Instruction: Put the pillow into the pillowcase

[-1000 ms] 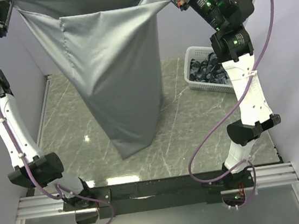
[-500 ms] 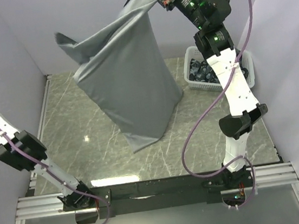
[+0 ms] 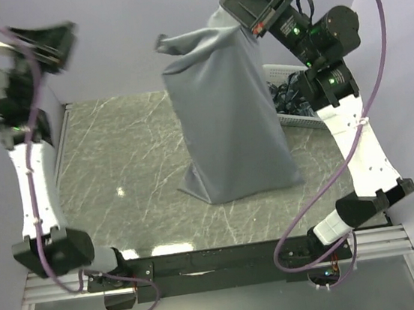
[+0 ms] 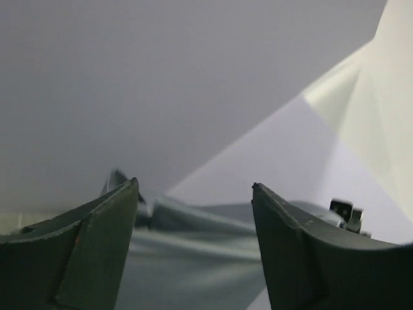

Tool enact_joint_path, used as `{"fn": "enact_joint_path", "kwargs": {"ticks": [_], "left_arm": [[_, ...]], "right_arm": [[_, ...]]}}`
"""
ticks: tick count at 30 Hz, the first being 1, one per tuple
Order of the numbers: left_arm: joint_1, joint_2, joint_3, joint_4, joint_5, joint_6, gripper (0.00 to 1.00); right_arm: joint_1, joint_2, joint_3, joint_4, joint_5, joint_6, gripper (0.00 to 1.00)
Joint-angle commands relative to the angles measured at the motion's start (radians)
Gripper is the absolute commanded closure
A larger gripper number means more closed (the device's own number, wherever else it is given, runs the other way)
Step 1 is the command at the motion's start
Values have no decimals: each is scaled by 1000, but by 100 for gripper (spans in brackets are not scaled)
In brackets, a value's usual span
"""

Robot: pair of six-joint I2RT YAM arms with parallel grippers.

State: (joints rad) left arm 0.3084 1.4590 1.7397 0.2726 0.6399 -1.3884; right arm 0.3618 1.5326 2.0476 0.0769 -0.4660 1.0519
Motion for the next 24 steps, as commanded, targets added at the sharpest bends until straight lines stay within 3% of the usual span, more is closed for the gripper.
{"fn": "enact_joint_path", "kwargs": {"ticks": [1,3,7,12,14,18,21,22,24], "left_arm": [[-179,-106,-222,-174,-107,441,19],[-231,-111,-322,-187,-153,491,15],[-388,-33,-350,-269,-212,653,11],[-465,96,-428,-302,-249,686,10],[-497,139,-468,-311,-270,678,10],[-569,114,-577,-409,-497,588,12],[-616,22,-698,-464,-699,484,14],[-635,-11,-770,-479,-757,454,14],[-696,-112,-839,-487,-891,399,13]], "right_arm": [[8,-83,-99,129,-86,-27,100],[9,-91,-116,109,-118,-35,100],[22,-81,-101,58,-163,-56,100],[28,-62,-41,-35,-156,-102,100],[26,-43,11,-150,-119,-179,100],[20,0,250,-446,132,-351,100],[-1,3,324,-561,311,-420,100],[-1,1,336,-612,433,-462,100],[-7,-21,301,-621,496,-490,100]]}}
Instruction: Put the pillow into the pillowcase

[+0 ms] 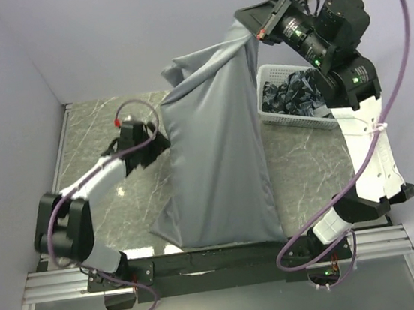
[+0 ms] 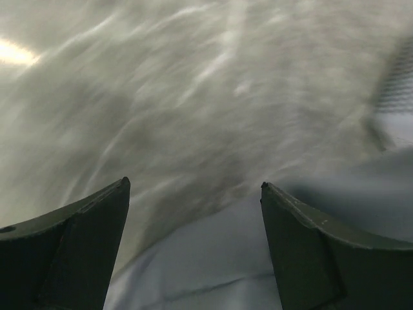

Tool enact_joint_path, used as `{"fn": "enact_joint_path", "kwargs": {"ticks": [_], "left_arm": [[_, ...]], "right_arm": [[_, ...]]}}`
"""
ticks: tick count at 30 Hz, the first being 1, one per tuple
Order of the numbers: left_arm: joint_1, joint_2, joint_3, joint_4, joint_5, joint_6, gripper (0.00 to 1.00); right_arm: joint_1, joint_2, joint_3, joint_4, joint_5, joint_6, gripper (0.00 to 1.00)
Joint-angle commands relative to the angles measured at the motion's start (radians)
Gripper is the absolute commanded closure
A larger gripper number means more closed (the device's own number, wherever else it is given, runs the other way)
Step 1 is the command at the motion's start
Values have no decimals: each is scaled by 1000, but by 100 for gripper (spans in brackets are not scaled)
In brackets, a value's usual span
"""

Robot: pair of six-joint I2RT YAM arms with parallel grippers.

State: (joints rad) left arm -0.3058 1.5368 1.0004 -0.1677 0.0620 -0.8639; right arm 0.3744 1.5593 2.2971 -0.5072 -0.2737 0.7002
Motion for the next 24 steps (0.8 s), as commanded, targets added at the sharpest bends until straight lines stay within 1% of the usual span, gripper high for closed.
{"fn": "enact_joint_path", "kwargs": {"ticks": [1,2,3,5,6,7,9,10,11,12,13,14,15,16,17,19,21,23,24], "left_arm": [[-96,-219,-161,-44,-330,-138,13],[-107,-265,-192,-27,-330,-138,12],[-119,-280,-216,-12,-318,-123,11],[-122,-314,-278,11,-300,-126,6],[-122,-326,-305,61,-225,-86,6],[-124,-361,-359,123,-194,-81,5],[-124,-400,-400,160,-166,-84,4],[-124,-440,-443,215,-112,-77,3],[-125,-457,-460,267,-99,-80,2],[-124,-469,-482,283,-87,-77,1],[-125,-483,-496,327,-30,-57,1],[-125,-477,-505,402,22,-32,1],[-127,-463,-506,442,71,-23,1],[-131,-417,-505,482,128,-14,1],[-139,-390,-497,509,224,-4,1],[-182,-307,-445,519,255,38,1],[-222,-261,-407,548,283,81,0],[-237,-169,-363,530,297,118,1],[-254,-129,-317,518,302,129,1]], "right_arm": [[-26,-60,21,-7,303,-151,100],[-31,-94,-17,16,279,-150,100],[-35,-113,-90,42,243,-146,100],[-35,-139,-149,99,181,-130,100],[-35,-137,-145,101,170,-130,100],[-35,-119,-130,79,162,-131,100],[-35,-99,-79,52,151,-137,100],[-35,-90,-68,35,148,-140,100],[-35,-91,-67,38,146,-140,100],[-35,-94,-76,44,139,-137,100],[-35,-102,-83,58,137,-131,100],[-35,-104,-93,61,134,-131,100],[-34,-105,-93,64,127,-130,100],[-35,-99,-91,62,123,-128,100],[-34,-96,-84,59,122,-127,100],[-34,-88,-79,53,114,-123,100],[-32,-87,-77,50,111,-122,100],[-26,-91,-91,55,113,-123,100],[-22,-93,-97,53,114,-123,100]]}}
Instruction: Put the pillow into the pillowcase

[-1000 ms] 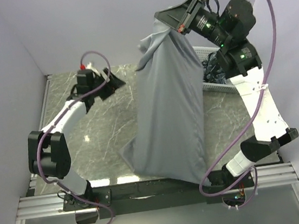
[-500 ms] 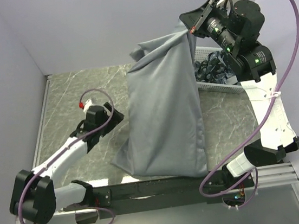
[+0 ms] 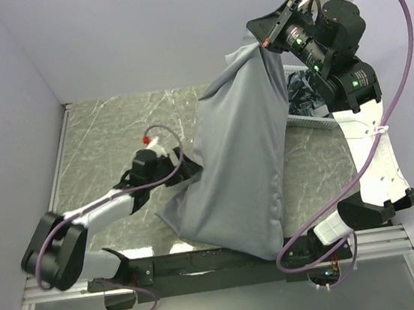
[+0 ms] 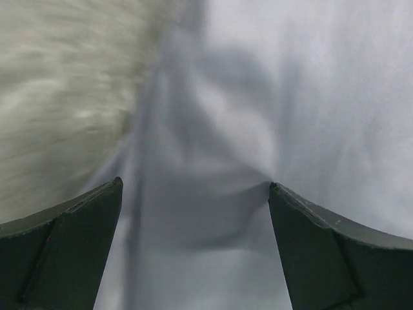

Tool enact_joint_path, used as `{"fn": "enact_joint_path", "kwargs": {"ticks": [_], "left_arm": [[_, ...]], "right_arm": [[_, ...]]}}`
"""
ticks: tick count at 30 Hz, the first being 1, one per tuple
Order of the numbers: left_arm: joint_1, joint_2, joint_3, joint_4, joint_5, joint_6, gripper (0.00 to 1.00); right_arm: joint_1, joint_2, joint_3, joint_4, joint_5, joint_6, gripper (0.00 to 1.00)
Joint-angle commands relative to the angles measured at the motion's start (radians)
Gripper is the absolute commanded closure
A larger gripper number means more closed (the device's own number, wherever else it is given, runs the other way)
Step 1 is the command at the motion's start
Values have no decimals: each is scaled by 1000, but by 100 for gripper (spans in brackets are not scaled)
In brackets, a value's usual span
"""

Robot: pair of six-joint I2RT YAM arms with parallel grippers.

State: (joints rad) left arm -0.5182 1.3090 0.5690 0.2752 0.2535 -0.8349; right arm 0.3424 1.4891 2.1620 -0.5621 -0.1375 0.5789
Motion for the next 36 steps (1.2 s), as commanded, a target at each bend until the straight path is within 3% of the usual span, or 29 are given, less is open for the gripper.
{"fn": "enact_joint_path", "kwargs": {"ticks": [1,3,5,6,7,8,9,13,15,18,20,23,25,26,27,30,31,33,34,35,36], "left_arm": [[-51,154,124,97,121,100,0],[-77,199,137,151,162,92,1],[-88,260,152,176,167,74,27],[-89,281,176,171,168,69,45],[-89,311,196,94,150,66,87],[-86,315,219,43,120,78,99],[-83,311,253,-9,-7,85,99],[13,253,388,-356,-250,140,99],[118,240,483,-497,-315,201,99],[250,246,630,-600,-370,276,99],[286,318,754,-678,-399,377,99],[288,505,1179,-884,-492,500,99],[287,662,1361,-1041,-475,574,99],[284,711,1535,-1101,-471,588,99],[279,789,1606,-1145,-482,595,99],[279,831,1715,-1205,-475,603,99],[279,820,1700,-1170,-471,597,95],[280,755,1604,-1113,-461,568,78],[280,728,1561,-1081,-442,551,59],[279,683,1493,-1023,-433,534,46],[280,662,1464,-1001,-390,517,30]], "right_arm": [[12,-30,33,113,-20,-5,100],[20,-35,16,104,-7,-16,100],[27,-44,6,94,25,-27,100],[33,-58,-1,84,42,-37,100],[40,-67,-10,79,59,-43,100],[44,-75,-24,71,96,-48,100],[58,-93,-28,48,114,-59,100],[142,-157,-76,-7,254,-100,100],[220,-244,-197,13,385,-109,100],[441,-369,-411,75,556,-105,100],[606,-411,-552,93,694,-80,100],[772,-418,-652,134,778,-34,100],[814,-345,-598,95,853,-42,100],[839,-313,-565,65,875,-47,100],[849,-267,-541,30,878,-54,100],[770,-243,-528,-8,822,-21,98],[741,-254,-591,1,796,-8,96],[686,-318,-689,63,690,22,78],[657,-344,-797,89,662,30,70],[650,-393,-847,125,639,44,53],[649,-415,-942,143,619,44,44]]}}
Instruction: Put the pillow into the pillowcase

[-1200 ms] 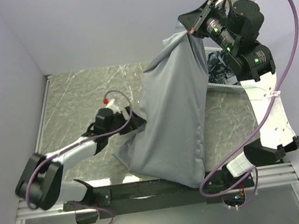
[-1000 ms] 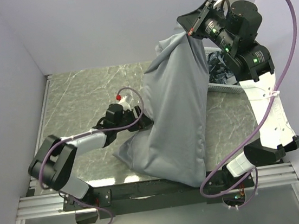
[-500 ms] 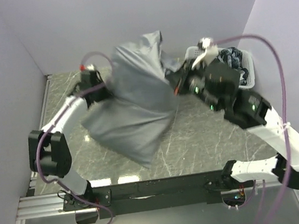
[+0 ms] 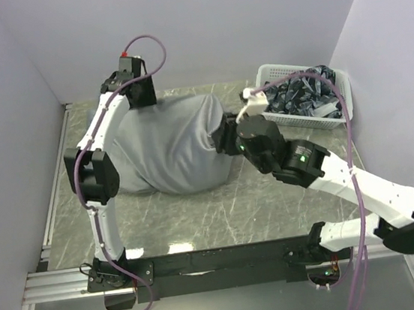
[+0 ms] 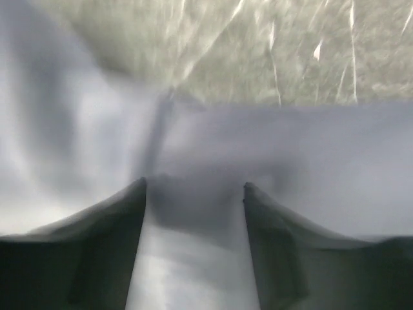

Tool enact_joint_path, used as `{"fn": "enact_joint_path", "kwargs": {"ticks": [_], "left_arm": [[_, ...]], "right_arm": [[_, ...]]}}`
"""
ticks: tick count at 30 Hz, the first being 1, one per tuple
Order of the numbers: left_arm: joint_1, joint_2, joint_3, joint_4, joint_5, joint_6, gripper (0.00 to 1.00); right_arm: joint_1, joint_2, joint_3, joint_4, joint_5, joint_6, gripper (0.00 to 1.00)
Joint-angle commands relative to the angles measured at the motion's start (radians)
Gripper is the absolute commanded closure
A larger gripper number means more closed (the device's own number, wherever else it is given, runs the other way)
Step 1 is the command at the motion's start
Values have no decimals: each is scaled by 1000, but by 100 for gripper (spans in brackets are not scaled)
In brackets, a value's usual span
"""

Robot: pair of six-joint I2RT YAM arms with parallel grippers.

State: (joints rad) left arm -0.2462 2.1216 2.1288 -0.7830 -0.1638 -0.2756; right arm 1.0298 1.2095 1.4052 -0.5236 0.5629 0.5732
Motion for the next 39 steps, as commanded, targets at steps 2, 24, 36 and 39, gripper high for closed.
{"fn": "enact_joint_path", "kwargs": {"ticks": [2,24,36,39], "left_arm": [[5,-199,-154,113,79,-79,25],[-300,-563,-1023,412,-115,-623,29],[21,-617,-951,332,-214,-521,44],[-43,-658,-948,347,-106,-417,33]], "right_arm": [[-40,-204,-273,135,-101,71,30],[-487,157,-732,520,-538,158,18],[3,262,-549,490,-486,221,80],[-22,190,-566,452,-442,211,49]]}}
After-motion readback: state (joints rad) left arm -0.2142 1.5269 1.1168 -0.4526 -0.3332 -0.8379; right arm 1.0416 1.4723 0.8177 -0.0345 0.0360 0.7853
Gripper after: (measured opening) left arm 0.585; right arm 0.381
